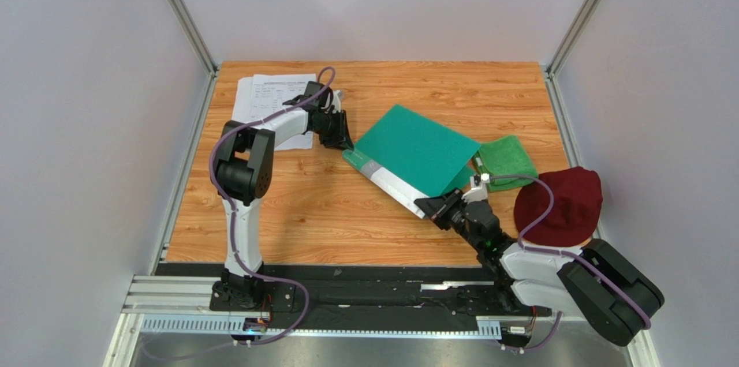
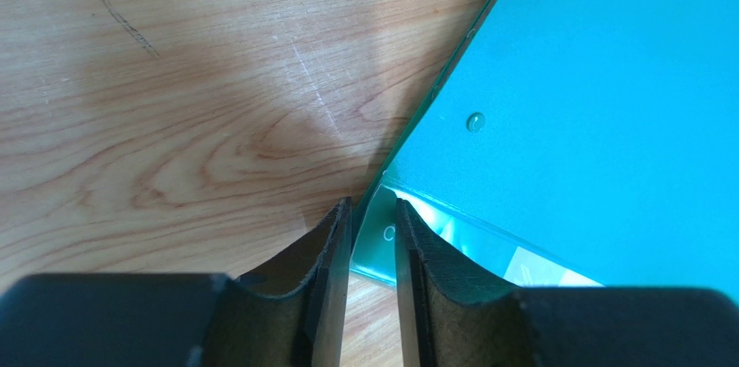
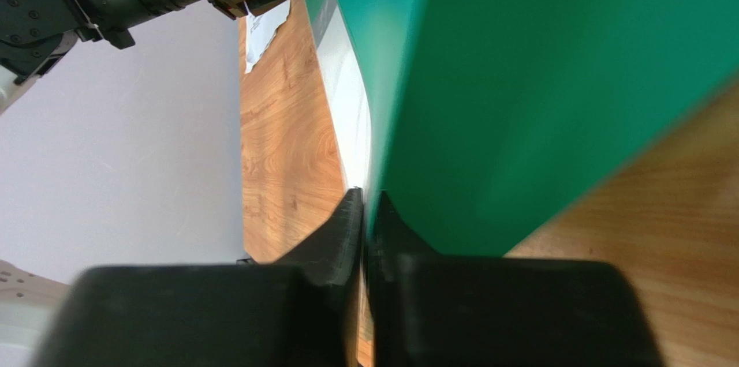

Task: Put the files into the folder

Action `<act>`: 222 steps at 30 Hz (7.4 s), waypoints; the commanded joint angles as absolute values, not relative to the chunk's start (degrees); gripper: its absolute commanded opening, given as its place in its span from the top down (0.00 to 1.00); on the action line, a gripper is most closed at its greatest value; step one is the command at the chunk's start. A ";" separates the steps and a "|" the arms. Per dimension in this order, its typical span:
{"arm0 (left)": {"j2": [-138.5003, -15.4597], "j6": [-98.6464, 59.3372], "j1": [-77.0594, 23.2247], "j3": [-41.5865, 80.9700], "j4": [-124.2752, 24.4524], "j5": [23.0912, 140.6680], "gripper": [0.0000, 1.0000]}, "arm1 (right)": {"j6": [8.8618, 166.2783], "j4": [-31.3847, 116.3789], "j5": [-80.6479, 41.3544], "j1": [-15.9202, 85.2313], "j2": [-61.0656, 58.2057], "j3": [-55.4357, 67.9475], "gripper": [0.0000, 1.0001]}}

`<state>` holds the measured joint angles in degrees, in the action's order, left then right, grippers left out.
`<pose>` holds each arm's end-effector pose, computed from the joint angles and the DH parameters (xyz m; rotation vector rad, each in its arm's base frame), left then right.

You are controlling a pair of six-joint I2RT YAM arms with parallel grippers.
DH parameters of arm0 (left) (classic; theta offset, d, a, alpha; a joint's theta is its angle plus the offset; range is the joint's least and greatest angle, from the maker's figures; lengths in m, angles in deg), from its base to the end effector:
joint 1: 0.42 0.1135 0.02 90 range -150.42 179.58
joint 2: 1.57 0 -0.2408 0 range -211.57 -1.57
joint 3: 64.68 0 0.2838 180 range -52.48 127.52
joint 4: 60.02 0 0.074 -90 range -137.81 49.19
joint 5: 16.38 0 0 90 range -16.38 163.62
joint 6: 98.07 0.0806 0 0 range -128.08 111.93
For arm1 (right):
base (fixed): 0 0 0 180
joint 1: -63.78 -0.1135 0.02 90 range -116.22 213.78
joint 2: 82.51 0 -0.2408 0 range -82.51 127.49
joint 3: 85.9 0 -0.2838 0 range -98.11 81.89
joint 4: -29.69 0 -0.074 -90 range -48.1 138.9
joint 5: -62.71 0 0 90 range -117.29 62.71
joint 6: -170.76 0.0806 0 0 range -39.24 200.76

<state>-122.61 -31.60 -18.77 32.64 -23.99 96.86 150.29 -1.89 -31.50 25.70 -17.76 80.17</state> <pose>0.4442 -0.1809 0.0778 0.0278 2.6918 -0.7758 0.1944 0.1448 0.0604 0.6203 2.0014 1.1549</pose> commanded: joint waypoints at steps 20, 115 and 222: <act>-83.07 -77.92 -20.28 30.26 -24.22 102.98 0.01 | 81.82 24.77 -52.59 10.97 -24.95 58.69 1.00; -58.71 -44.20 -0.77 -0.90 1.21 91.37 0.17 | 109.77 52.44 -19.02 32.06 10.48 34.70 0.36; -106.44 -51.84 -29.95 14.41 -27.06 77.67 0.53 | 121.54 54.04 -29.14 25.02 26.56 27.04 1.00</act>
<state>-110.67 -52.15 -29.37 17.65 -25.07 81.59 126.21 45.13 -20.17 24.58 22.92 24.94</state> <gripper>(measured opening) 0.402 0.007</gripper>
